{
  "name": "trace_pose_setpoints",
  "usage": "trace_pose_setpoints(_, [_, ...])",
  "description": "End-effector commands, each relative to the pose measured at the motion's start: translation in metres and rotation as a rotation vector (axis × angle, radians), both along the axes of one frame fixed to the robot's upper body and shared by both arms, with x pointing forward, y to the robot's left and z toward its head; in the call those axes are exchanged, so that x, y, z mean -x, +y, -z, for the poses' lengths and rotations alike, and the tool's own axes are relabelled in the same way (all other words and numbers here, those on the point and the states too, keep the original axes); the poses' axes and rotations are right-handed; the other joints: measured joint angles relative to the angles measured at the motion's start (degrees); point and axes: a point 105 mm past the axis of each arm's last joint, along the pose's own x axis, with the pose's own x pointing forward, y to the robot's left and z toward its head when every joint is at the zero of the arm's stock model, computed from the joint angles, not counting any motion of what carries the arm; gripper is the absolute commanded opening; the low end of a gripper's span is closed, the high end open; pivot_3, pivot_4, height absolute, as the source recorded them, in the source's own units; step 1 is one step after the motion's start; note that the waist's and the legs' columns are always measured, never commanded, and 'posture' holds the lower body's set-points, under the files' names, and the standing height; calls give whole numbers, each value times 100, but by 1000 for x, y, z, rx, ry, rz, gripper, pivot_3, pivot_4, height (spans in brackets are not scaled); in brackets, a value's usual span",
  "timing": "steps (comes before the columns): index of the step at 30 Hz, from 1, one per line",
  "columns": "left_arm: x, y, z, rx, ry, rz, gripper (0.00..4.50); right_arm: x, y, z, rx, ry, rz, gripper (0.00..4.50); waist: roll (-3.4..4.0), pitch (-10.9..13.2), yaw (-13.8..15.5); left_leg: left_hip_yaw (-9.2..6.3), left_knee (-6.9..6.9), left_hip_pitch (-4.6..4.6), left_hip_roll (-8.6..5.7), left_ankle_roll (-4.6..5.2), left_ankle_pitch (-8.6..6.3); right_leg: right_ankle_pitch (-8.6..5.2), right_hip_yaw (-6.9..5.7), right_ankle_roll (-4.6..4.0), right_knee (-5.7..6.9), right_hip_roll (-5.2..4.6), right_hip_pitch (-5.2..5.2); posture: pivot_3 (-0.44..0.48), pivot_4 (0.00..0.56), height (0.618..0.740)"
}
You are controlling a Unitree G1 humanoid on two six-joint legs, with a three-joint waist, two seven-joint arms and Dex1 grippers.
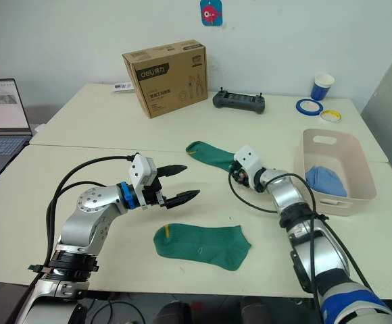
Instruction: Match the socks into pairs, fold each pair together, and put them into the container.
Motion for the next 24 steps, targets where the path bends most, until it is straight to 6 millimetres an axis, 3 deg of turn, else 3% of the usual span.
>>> trace_pose_setpoints(1, [0, 0, -13, 1, -48, 12, 4500, -6, -14, -3, -21, 18, 60, 666, 0, 0, 15, 0, 1, 0, 0, 0, 0, 0, 0, 0, 0, 0, 0, 0, 150, 740])
trace_pose_setpoints(3, [-1, 0, -13, 1, -49, 11, 4500, -6, -16, -2, -36, 32, 72, 32, 0, 0, 22, 0, 1, 0, -2, 0, 0, 0, 0, 1, 0, -2, 1, 0, 150, 740])
trace_pose_setpoints(9, [1, 2, -11, -13, -44, 26, 4500, 4, -14, -3, -40, 30, -7, 32, 0, 0, 22, -2, -2, -1, -2, 0, 0, 0, -3, 1, -1, -2, 1, 0, 150, 740])
trace_pose_setpoints(12, [6, 8, -8, -49, -26, 57, 4500, 38, 7, -6, -5, 21, -248, 32, 1, 0, 23, -6, -7, -3, -2, 0, 0, 0, -6, 1, -2, -2, -1, 0, 150, 740])
trace_pose_setpoints(15, [13, 16, -4, -88, -6, 84, 4500, 71, 12, -7, 8, 38, -374, 32, 3, 1, 17, -8, -10, -5, -1, 0, -1, -1, -9, 2, -3, -1, -2, 0, 150, 740])
trace_pose_setpoints(24, [31, 33, 11, -237, 86, 199, 4500, 150, -23, -4, 124, 104, -498, 32, 6, 5, 40, -6, -6, -6, -2, 0, 0, -19, -8, 23, -6, -3, -3, 0, 150, 740])
